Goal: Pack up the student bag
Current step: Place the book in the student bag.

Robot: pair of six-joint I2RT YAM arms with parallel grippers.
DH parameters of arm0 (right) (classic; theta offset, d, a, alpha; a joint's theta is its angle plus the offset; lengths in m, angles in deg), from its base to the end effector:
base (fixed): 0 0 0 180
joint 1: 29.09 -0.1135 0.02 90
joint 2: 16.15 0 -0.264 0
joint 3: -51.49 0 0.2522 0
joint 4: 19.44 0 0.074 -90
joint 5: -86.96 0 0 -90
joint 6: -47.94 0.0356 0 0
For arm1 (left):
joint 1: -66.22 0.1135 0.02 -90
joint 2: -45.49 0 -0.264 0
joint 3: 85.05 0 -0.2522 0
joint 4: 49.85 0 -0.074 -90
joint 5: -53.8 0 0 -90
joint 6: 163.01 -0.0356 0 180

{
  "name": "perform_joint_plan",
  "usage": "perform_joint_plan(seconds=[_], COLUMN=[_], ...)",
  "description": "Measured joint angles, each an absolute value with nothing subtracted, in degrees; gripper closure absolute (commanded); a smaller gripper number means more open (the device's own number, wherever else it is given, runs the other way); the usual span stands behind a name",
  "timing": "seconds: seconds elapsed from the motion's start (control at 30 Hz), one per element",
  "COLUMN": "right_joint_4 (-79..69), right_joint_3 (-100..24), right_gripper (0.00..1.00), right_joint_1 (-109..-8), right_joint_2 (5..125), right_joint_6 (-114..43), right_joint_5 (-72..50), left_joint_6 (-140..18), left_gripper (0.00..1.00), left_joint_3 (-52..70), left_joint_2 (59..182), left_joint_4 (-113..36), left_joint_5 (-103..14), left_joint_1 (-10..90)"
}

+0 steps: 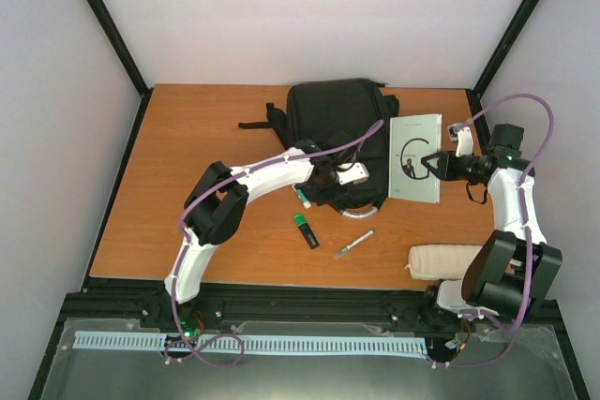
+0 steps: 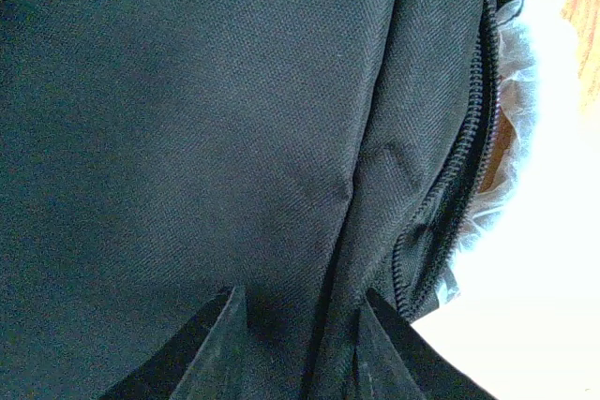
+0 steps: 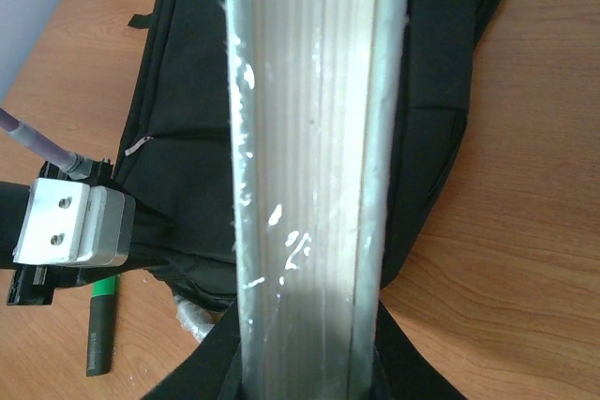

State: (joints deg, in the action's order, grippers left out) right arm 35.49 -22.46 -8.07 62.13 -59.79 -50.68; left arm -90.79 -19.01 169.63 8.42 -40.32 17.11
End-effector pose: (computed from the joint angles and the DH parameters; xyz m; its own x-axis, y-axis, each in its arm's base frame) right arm 0.2595 -0.0716 0.2687 -0.7304 0.0609 -0.6803 -0.3499 0.8220 0.4493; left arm 0.2970 -0.3469 0.1856 -0.3442 0.8628 -0.3702 0.9204 0.3880 0.0485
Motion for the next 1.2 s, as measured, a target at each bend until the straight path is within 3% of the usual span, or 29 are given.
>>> perform_joint_plan(seconds=[0.3,0.73,1.2], right_joint_4=[36.6,47.14,68.75], right_joint_3=[-22.76,-39.57,-35.05], right_gripper=[0.97,0.97,0.97], right_joint_1=[-7.26,-3.07,-4.12], right_joint_2=[62.13,61.3,61.85], right_joint_6=[-59.71,-57.17,-60.67], right_joint_5=[-51.66,-54.79,-64.34], left_joint_6=[-89.83,-89.09,-83.34], left_gripper=[0.99,0.99,0.99], left_joint_3=[-18.86,-24.89,-29.68], left_joint_2=[168.91,161.91,162.0], left_joint_4=[7.07,5.06,2.48], left_joint_5=[-39.36,-30.97,-31.75], left_joint_1=[16.87,16.87,20.28])
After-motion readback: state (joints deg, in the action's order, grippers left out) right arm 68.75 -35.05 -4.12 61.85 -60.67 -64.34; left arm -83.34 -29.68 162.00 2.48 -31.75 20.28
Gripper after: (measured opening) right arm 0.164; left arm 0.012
